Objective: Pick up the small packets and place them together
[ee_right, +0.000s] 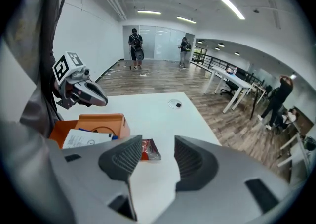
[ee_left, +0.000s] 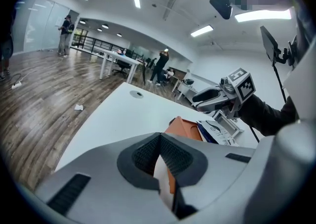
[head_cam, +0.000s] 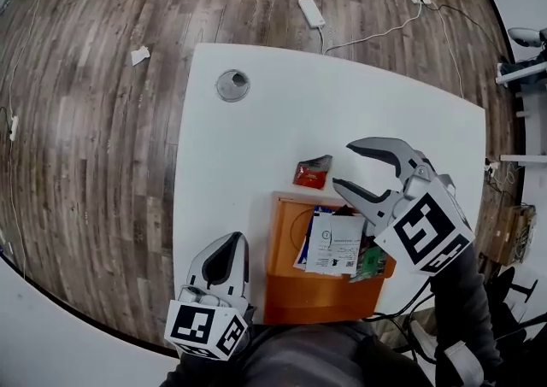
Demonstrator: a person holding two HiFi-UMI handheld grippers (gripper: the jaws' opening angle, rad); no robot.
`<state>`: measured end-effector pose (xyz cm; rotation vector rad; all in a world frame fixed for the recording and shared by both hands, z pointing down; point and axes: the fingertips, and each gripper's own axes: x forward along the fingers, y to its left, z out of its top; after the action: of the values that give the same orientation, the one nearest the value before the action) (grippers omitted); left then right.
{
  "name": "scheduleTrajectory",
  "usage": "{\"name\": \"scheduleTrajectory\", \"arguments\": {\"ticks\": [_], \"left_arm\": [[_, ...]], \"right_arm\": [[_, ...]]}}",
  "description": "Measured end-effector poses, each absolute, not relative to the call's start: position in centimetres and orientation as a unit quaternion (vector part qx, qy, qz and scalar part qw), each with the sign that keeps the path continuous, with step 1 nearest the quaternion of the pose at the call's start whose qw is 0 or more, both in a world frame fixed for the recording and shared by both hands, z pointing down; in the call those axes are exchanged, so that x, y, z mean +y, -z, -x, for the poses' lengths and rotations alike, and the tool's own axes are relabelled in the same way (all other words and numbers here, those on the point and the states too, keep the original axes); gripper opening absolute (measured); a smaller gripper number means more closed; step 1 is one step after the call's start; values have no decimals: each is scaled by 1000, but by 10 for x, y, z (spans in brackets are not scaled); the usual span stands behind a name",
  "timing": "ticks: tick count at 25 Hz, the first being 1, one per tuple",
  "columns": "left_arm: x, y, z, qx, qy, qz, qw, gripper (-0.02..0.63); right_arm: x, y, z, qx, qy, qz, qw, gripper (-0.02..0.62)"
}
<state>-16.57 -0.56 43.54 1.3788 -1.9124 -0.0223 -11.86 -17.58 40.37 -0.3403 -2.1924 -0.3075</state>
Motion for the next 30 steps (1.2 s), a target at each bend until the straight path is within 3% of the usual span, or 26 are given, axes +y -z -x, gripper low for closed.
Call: {"name": "scheduleTrajectory", "arguments": {"ticks": [14, 30], "left_arm": [[-1, -452, 172, -754, 15, -520, 402, 0], [6, -457, 175, -758, 17, -509, 408, 0]], "right_arm": [[-176, -471, 131, -859, 109, 182, 466, 204], [-182, -506, 131, -841, 126, 186, 492, 69]]}}
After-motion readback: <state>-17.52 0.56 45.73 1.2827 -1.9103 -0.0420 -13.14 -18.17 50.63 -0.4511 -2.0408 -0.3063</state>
